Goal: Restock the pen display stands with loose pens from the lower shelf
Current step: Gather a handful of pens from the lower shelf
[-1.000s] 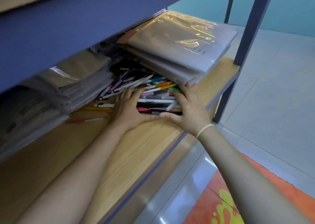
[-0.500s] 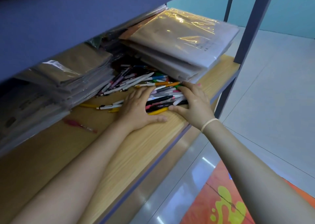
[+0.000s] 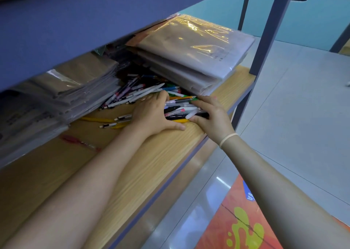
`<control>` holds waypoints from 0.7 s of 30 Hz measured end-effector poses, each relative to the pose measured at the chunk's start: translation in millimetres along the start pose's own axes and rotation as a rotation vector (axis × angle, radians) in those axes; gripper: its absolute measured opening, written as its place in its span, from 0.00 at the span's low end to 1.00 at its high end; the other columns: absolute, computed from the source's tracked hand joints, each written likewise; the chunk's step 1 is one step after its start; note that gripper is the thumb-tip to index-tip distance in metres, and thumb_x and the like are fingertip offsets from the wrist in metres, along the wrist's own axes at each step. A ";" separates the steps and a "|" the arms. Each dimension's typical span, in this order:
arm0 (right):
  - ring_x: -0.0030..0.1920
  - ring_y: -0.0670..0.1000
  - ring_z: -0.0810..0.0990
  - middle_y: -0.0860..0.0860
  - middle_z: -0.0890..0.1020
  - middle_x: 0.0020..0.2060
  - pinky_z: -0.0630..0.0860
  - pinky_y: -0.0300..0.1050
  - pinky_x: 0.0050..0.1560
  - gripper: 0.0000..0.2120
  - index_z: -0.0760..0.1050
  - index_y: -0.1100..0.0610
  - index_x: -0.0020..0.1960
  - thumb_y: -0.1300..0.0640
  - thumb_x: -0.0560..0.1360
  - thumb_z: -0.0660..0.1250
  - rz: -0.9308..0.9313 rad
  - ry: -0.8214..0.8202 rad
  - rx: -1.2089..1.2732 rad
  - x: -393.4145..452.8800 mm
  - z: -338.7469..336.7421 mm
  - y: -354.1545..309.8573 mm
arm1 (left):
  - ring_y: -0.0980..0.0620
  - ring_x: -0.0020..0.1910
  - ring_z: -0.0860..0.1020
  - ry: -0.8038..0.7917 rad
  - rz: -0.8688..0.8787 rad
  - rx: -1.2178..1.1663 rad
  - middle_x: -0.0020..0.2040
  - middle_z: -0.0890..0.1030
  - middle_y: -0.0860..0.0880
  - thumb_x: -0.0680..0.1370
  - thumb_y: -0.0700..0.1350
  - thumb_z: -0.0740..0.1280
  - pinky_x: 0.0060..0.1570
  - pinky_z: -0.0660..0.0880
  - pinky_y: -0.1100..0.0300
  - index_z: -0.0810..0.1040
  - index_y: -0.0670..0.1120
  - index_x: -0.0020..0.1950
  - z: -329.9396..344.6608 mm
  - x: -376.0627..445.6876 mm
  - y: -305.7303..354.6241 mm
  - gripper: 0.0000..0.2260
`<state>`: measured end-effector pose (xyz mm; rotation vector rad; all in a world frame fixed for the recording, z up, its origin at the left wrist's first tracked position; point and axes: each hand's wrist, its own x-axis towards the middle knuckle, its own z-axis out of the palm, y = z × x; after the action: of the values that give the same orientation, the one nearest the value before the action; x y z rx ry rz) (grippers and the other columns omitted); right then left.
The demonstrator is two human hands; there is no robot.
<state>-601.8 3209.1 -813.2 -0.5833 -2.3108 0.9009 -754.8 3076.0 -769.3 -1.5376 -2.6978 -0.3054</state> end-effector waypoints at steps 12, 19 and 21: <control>0.55 0.62 0.77 0.61 0.81 0.50 0.66 0.41 0.54 0.17 0.78 0.62 0.64 0.65 0.76 0.68 0.006 0.170 -0.185 -7.9 -11.5 -3.9 | 0.50 0.47 0.78 -0.102 -0.044 -0.084 0.50 0.81 0.53 0.58 0.70 0.78 0.44 0.76 0.54 0.75 0.53 0.54 -11.2 10.4 2.7 0.33; 0.52 0.65 0.78 0.62 0.82 0.46 0.71 0.49 0.50 0.16 0.79 0.64 0.62 0.70 0.75 0.66 0.042 0.272 -0.194 -1.1 -19.7 -15.5 | 0.51 0.46 0.76 -0.116 -0.098 -0.114 0.54 0.82 0.51 0.62 0.67 0.79 0.39 0.70 0.58 0.78 0.54 0.61 -21.8 12.3 9.1 0.32; 0.51 0.64 0.79 0.61 0.82 0.46 0.69 0.50 0.48 0.15 0.80 0.63 0.62 0.67 0.76 0.65 0.051 0.309 -0.203 -2.8 -20.9 -17.9 | 0.51 0.47 0.76 -0.111 -0.105 -0.123 0.55 0.82 0.51 0.63 0.66 0.78 0.40 0.70 0.58 0.78 0.54 0.62 -23.5 11.5 9.0 0.32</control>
<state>-589.3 3205.0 -788.9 -0.8104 -2.1241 0.5548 -754.9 3085.9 -743.6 -1.4865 -2.9029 -0.4073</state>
